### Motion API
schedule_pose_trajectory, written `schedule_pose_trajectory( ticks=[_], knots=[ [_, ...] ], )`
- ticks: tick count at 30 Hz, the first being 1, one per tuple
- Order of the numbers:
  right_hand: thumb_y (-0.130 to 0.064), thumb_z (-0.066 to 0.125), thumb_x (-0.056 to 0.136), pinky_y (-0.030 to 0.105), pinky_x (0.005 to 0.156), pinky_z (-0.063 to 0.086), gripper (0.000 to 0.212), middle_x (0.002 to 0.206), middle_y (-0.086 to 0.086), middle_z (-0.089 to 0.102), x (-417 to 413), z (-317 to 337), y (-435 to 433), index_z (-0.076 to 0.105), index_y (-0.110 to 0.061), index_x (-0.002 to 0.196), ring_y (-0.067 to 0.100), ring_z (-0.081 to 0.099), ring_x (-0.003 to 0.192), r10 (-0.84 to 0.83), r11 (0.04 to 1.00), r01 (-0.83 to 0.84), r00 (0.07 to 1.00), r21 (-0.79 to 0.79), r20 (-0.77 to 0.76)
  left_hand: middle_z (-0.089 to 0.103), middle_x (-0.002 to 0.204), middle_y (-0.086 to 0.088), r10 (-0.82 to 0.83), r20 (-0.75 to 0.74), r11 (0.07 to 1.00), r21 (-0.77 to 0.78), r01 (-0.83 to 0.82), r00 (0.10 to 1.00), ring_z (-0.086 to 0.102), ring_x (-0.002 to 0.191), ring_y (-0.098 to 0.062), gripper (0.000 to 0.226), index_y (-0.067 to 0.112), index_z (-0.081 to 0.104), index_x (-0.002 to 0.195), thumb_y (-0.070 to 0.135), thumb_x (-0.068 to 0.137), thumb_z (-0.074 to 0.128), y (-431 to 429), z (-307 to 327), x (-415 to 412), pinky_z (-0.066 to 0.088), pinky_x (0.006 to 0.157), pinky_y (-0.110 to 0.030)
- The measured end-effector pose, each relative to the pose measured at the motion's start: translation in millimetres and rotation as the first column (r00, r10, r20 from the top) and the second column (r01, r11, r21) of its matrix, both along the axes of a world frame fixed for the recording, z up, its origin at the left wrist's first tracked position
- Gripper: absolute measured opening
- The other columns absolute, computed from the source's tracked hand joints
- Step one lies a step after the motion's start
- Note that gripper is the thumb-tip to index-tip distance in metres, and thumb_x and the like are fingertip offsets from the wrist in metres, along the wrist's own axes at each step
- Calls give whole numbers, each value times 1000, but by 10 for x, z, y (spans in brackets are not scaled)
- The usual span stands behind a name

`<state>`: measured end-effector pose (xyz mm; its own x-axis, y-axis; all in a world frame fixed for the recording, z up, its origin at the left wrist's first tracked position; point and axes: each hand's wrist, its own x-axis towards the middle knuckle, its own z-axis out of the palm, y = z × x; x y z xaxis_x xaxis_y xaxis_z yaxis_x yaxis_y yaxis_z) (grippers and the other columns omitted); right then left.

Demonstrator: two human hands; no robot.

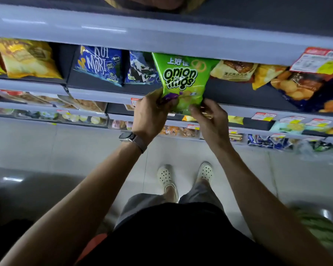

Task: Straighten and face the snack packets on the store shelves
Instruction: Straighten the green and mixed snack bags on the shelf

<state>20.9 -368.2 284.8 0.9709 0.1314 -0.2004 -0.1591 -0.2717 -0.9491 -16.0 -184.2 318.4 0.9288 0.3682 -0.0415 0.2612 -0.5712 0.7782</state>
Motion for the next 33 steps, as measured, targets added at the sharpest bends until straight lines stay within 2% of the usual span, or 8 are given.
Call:
schedule_pose_trajectory(
  ticks=[2,4,8,11,16,22,29,33],
  knots=[
    [-34,74,90,35,85,58,30,102,-5,76,61,-5,-128,73,-17,115,15,71,100,-34,999,34,999,-35,17,65,72,-1,-55,-4,998,26,55,998,54,71,-29,30,13,68,92,43,94,74,-116,-26,164,38,63,-38],
    [-29,76,89,27,83,56,29,101,-6,76,147,25,-240,73,-15,114,10,70,98,-83,995,86,995,-59,51,61,70,2,-121,1,992,38,120,993,49,67,-27,31,13,65,91,42,95,72,-222,-15,311,34,60,-36],
    [-25,77,87,17,76,51,30,95,-8,75,377,53,-479,73,-13,114,3,68,87,-154,979,165,983,-123,96,74,98,3,-296,12,955,-8,296,955,62,80,-22,26,16,69,118,32,97,71,-411,-33,542,42,65,-31],
    [-26,76,84,24,75,52,32,91,-5,75,520,30,-644,74,-10,112,6,67,83,-149,970,168,982,-175,117,71,114,-6,-357,-15,934,-11,356,934,64,93,-24,40,11,62,131,24,94,73,-511,-150,680,44,73,-29],
    [-28,75,85,38,79,56,23,91,-1,76,622,-50,-802,74,-12,102,15,70,84,-178,965,196,978,-175,113,65,112,-8,-397,-50,918,-25,396,916,53,96,-21,38,8,59,128,18,94,73,-620,-290,753,32,69,-26],
    [-38,73,90,43,84,57,34,100,1,78,670,-118,-874,72,-12,112,20,72,93,-160,963,181,980,-201,115,57,101,7,-382,-40,924,-1,382,923,53,92,-17,38,6,59,131,19,98,72,-697,-315,735,35,68,-22],
    [-35,68,97,33,85,53,29,99,-4,75,612,-95,-931,71,-15,118,15,69,94,-99,936,126,990,-327,99,68,110,2,-361,-125,932,-7,363,924,57,91,-19,40,8,59,133,23,98,72,-715,-217,741,32,68,-18],
    [-34,67,98,24,85,43,31,114,-2,76,537,-57,-965,72,-16,123,16,66,110,-85,903,107,994,-417,71,69,134,-9,-331,-210,941,-2,338,920,63,120,-28,57,9,53,148,16,95,74,-719,-146,679,35,84,-17]
  ],
)
